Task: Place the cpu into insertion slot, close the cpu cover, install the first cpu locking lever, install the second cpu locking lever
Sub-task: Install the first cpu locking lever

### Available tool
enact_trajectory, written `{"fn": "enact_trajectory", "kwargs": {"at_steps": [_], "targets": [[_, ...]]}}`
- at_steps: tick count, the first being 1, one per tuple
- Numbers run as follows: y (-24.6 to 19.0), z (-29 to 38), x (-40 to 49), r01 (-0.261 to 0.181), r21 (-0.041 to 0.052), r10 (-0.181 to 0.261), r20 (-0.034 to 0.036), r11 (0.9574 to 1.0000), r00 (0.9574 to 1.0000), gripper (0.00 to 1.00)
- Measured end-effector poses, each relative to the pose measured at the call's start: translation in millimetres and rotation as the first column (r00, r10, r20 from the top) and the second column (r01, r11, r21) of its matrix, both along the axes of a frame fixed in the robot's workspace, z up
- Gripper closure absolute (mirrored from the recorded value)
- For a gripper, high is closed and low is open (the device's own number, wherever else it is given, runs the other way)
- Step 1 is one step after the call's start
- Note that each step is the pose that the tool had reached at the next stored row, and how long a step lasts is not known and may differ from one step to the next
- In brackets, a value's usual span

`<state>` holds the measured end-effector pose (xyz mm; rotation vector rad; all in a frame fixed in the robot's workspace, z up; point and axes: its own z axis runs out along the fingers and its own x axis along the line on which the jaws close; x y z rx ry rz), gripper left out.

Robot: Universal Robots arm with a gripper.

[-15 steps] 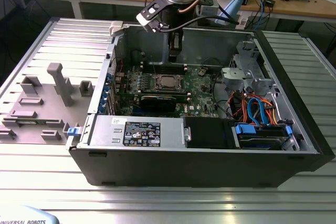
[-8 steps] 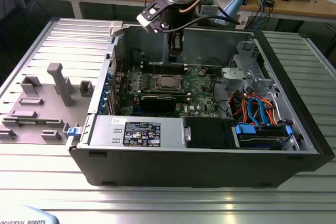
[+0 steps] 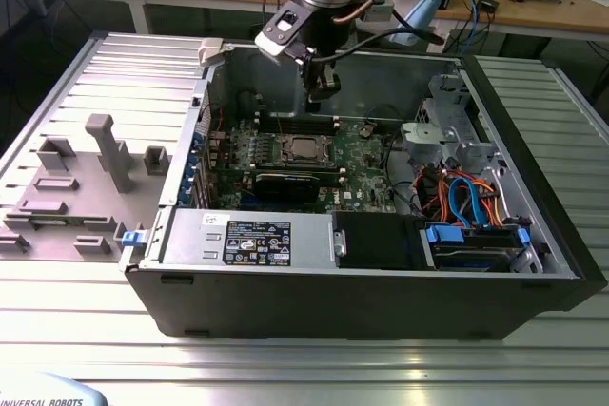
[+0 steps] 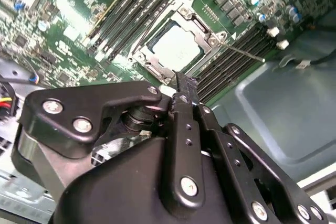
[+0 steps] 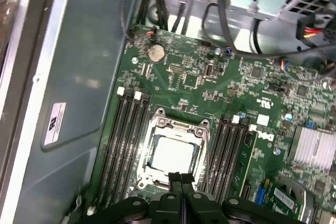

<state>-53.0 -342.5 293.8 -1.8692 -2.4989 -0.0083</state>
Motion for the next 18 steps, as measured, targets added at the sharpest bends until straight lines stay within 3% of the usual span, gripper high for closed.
{"fn": "enact_trajectory", "kwargs": {"at_steps": [2,3,6,11,12,14,16,18], "targets": [[0.0,0.0,0.0,-0.035,0.0000,0.035,0.0000,0.9994,0.9994,0.89],[0.0,0.0,0.0,-0.075,0.0000,0.075,0.0000,0.9972,0.9972,0.89],[0.0,0.0,0.0,-0.153,0.0000,0.153,0.0000,0.9882,0.9882,0.89],[0.0,0.0,0.0,-0.224,0.0000,0.224,0.0000,0.9746,0.9746,0.89],[0.0,0.0,0.0,-0.246,0.0000,0.246,0.0000,0.9692,0.9692,0.89],[0.0,0.0,0.0,-0.272,0.0000,0.272,0.0000,0.9624,0.9624,0.89],[0.0,0.0,0.0,-0.312,0.0000,0.312,0.0000,0.9502,0.9502,0.89],[0.0,0.0,0.0,-0.336,0.0000,0.336,0.0000,0.9418,0.9418,0.89]]}}
